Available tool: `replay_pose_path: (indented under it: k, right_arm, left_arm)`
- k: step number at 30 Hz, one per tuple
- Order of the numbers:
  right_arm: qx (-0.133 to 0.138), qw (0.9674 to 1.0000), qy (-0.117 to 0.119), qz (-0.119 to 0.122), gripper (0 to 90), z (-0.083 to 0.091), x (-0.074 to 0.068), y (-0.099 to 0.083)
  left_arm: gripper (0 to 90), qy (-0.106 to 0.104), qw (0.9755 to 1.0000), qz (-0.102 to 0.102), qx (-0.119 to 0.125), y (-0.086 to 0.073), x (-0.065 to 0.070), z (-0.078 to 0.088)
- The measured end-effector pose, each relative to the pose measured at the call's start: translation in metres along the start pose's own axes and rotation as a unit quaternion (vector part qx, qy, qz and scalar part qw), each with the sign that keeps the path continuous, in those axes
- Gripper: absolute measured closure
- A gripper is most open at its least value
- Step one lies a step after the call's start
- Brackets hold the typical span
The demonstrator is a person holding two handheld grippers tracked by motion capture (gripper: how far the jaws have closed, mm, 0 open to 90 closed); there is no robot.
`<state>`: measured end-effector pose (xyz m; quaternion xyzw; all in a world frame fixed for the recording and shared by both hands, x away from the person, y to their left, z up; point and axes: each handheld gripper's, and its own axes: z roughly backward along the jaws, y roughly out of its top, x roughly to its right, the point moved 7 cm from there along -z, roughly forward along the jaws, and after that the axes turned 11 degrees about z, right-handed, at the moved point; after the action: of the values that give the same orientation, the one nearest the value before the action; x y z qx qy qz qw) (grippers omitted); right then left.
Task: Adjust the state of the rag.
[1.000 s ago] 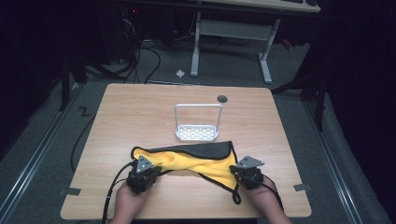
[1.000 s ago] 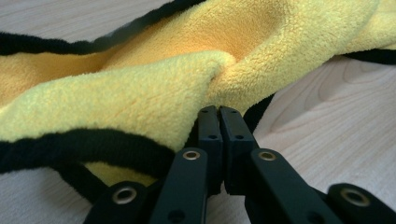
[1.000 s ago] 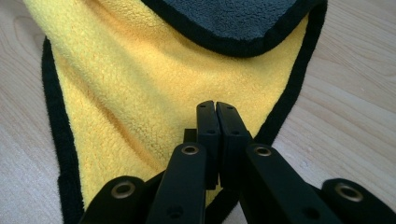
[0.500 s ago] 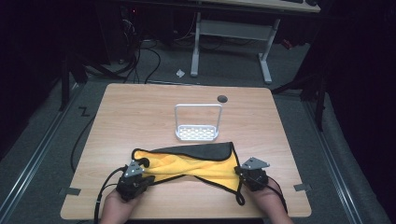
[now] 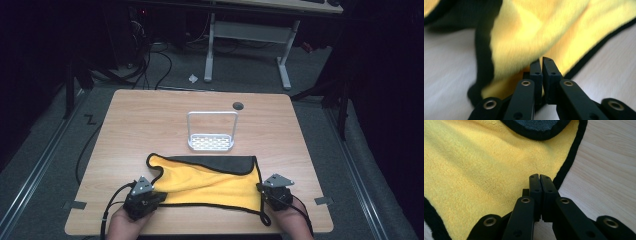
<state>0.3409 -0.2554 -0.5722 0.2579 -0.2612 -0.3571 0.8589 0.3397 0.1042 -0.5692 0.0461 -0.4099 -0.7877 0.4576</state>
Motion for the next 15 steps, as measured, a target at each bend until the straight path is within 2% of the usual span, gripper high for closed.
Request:
replay_pose_path:
  k: [2,4,5,7,9,11,15]
  right_arm:
    - [0.0,1.0,0.0,-0.005,89.4,0.002,0.0,-0.002]
    - [-0.003,1.0,-0.001,-0.007,89.4,0.004,0.001,-0.005]
    - [-0.003,1.0,-0.002,-0.008,89.4,0.005,0.001,-0.006]
    - [-0.004,0.9999,-0.002,-0.011,89.3,0.009,0.0,-0.01]
    - [-0.003,0.9999,-0.001,-0.014,89.2,0.013,0.0,-0.015]
    - [-0.003,0.9999,0.0,-0.015,89.0,0.017,-0.001,-0.018]
    - [-0.005,0.9999,-0.003,-0.016,88.4,0.021,-0.001,-0.023]
  left_arm:
    - [85.3,-0.001,1.0,-0.003,-0.002,0.004,0.002,-0.007]
    - [85.6,-0.001,0.9998,-0.011,-0.019,0.001,0.005,-0.013]
    - [85.9,-0.003,0.9997,-0.015,-0.016,-0.001,0.007,-0.013]
    - [86.2,-0.016,0.9996,-0.008,-0.021,-0.006,0.012,-0.01]
    - [86.4,-0.028,0.9992,-0.01,-0.027,-0.012,0.017,-0.006]
    - [86.5,-0.04,0.9982,-0.018,-0.041,-0.018,0.025,-0.002]
    - [86.4,-0.048,0.9971,-0.03,-0.051,-0.023,0.036,-0.001]
